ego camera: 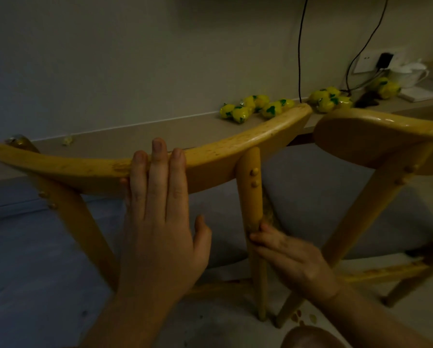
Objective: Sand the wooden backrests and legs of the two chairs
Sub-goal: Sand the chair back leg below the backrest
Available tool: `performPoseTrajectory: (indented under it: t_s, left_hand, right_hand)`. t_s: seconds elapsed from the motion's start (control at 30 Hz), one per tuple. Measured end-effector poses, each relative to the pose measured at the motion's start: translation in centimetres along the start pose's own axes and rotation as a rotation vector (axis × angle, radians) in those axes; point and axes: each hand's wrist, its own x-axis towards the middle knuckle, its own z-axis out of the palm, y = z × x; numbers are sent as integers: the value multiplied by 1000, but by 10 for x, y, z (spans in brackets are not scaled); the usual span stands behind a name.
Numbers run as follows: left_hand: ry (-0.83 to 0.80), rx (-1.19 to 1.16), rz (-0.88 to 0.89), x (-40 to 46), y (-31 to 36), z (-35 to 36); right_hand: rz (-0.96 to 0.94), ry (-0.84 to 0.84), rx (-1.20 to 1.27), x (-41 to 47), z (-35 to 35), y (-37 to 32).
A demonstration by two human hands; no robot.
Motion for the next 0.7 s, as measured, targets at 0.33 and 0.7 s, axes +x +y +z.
performPoseTrajectory:
  t_s: [0.33,0.7]
  left_hand:
    - [66,25,10,0,0,6]
    - [98,15,-6,-3,-1,10]
  right_hand:
    - [203,546,79,83,-18,-19]
    - [372,427,33,56,-8,-15]
